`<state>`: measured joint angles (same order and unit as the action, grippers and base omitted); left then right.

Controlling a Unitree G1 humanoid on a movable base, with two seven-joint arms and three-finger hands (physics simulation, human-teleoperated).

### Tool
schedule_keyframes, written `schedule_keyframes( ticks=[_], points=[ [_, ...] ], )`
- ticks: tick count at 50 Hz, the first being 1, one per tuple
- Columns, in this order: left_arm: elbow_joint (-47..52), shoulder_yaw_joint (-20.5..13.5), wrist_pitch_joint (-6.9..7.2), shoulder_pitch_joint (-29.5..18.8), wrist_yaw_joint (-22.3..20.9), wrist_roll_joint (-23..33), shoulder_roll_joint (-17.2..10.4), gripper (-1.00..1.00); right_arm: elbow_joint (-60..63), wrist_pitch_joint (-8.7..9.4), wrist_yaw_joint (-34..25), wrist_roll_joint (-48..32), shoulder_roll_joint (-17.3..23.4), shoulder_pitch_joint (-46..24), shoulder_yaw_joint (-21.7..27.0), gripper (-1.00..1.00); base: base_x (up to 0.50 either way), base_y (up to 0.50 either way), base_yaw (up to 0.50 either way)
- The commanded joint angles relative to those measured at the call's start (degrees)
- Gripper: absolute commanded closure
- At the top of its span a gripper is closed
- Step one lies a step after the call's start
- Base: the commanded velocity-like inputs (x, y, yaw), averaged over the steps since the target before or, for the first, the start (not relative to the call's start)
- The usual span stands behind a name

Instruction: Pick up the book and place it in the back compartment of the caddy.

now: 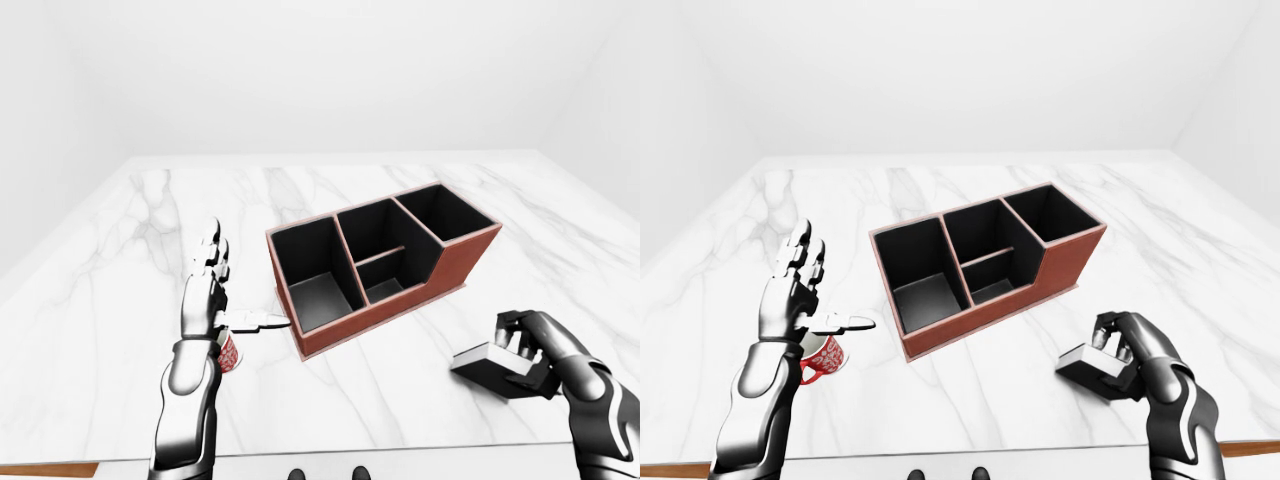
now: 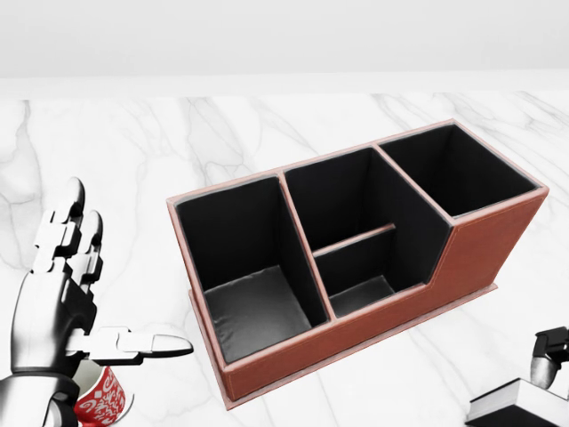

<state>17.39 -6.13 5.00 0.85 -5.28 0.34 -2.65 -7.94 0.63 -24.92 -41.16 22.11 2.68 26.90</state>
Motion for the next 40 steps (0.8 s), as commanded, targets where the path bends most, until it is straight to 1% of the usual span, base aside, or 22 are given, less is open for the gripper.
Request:
schedule_keyframes(
  ticks=[1, 4, 5, 6, 13, 19, 23, 31, 40],
  points=[
    [-0.18, 0.08, 0.0, 0.11, -0.01, 0.12, 0.03, -1.0, 5.83, 2.87, -2.1, 0.99, -0.66, -0.7, 0.86, 1.0, 0.0, 0.0, 0.0],
    [-0.16, -0.04, 0.0, 0.01, -0.03, 0.04, -0.01, -1.0, 7.84, 4.03, -3.27, 0.47, -0.74, -1.43, 0.59, 1.0, 0.0, 0.0, 0.0],
    [-0.31, -0.09, 0.0, -0.07, -0.03, 0.01, -0.04, -1.0, 7.7, 3.92, -3.1, 0.27, -0.78, -1.69, 0.38, 1.0, 0.0, 0.0, 0.0],
    [-0.38, -0.19, 0.0, -0.21, -0.01, -0.05, -0.08, -1.0, 9.26, 4.37, -4.37, 0.02, -0.69, -2.29, 0.08, 1.0, 0.0, 0.0, 0.0],
    [0.16, -0.38, 0.0, -0.28, 0.05, -0.28, -0.15, -1.0, 14.25, 4.37, -8.11, -1.82, -0.69, -5.23, -1.92, 1.0, 0.0, 0.0, 0.0],
    [0.33, -0.39, 0.0, -0.31, 0.1, -0.3, -0.14, -1.0, 16.93, 4.37, -10.02, -3.26, -0.53, -7.52, -3.64, 1.0, 0.0, 0.0, 0.0],
    [0.19, -0.34, 0.0, -0.3, 0.12, -0.27, -0.13, -1.0, 18.29, 4.37, -10.77, -4.27, -0.43, -8.25, -4.49, 1.0, 0.0, 0.0, 0.0],
    [0.76, -0.39, 0.0, -0.47, 0.13, -0.31, -0.16, -1.0, 23.86, 4.37, -15.08, -5.18, -1.47, -9.59, -5.87, 1.0, 0.0, 0.0, 0.0],
    [0.48, -0.3, 0.0, -0.44, 0.18, -0.24, -0.14, -1.0, 28.47, 4.37, -15.08, -6.27, -1.62, -11.28, -6.38, 1.0, 0.0, 0.0, 0.0]
  ],
)
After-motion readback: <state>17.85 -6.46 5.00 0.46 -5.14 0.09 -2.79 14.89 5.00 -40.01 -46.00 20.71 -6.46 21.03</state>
